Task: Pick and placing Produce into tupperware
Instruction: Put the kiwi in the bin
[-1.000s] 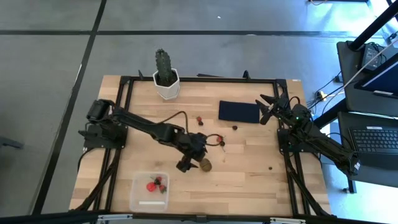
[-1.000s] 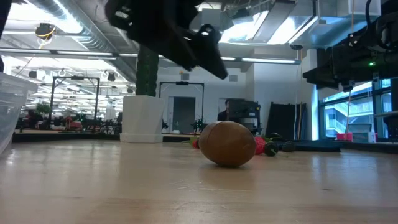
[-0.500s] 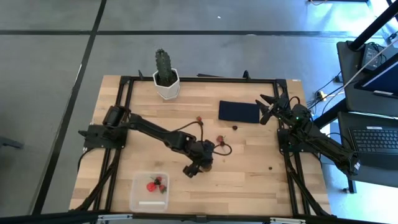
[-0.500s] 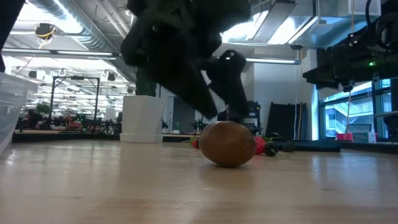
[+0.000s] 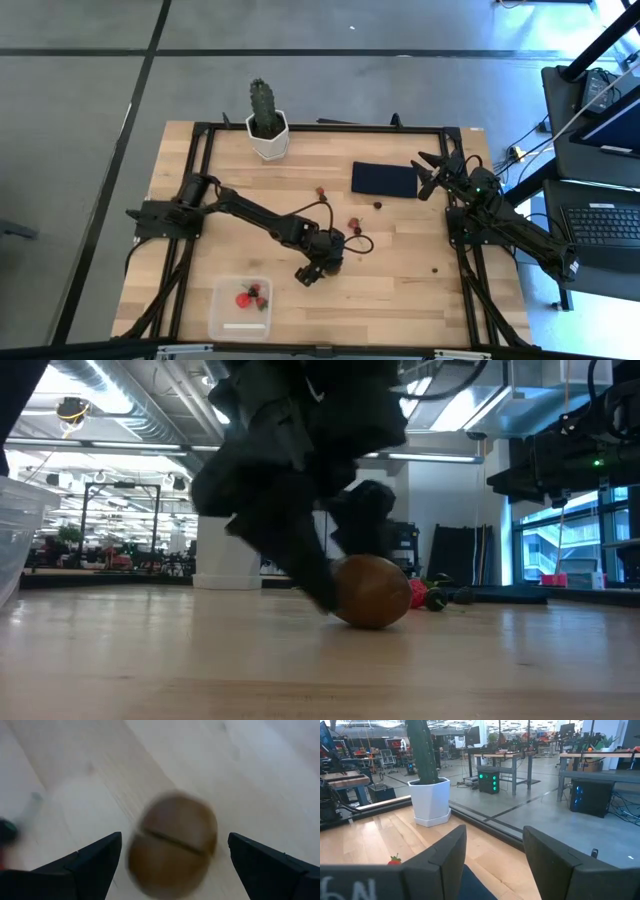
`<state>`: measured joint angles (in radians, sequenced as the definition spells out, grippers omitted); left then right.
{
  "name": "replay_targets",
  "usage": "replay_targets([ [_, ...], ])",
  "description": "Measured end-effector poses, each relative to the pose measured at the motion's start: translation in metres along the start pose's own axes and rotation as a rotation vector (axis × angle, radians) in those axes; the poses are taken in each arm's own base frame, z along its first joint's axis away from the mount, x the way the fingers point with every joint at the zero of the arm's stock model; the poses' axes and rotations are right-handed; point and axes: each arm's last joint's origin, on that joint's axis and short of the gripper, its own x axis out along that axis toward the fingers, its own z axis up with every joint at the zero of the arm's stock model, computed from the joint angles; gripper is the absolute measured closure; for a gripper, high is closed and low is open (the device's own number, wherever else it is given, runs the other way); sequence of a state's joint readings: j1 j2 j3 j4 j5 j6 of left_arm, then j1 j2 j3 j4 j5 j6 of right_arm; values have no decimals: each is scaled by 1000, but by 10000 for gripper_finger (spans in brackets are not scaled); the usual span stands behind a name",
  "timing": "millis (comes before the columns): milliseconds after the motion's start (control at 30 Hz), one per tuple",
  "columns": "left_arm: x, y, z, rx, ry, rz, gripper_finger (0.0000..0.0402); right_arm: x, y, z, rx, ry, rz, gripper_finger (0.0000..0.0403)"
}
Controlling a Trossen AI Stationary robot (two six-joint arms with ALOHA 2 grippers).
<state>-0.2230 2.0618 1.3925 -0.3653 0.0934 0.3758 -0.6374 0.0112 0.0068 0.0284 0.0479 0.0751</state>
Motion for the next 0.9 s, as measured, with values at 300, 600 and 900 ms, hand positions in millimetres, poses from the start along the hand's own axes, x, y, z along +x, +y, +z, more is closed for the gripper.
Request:
replay_targets([
  [300, 5, 1, -1, -9, -3, -5, 46, 0, 0, 0, 0, -1, 0, 205],
  [600, 5, 3, -2, -39, -3, -2, 48, 0, 0, 0, -1, 0, 1, 205],
  [900, 5, 3, -2, -64, -2, 1, 84, 0, 0, 0, -1, 0, 1, 205],
])
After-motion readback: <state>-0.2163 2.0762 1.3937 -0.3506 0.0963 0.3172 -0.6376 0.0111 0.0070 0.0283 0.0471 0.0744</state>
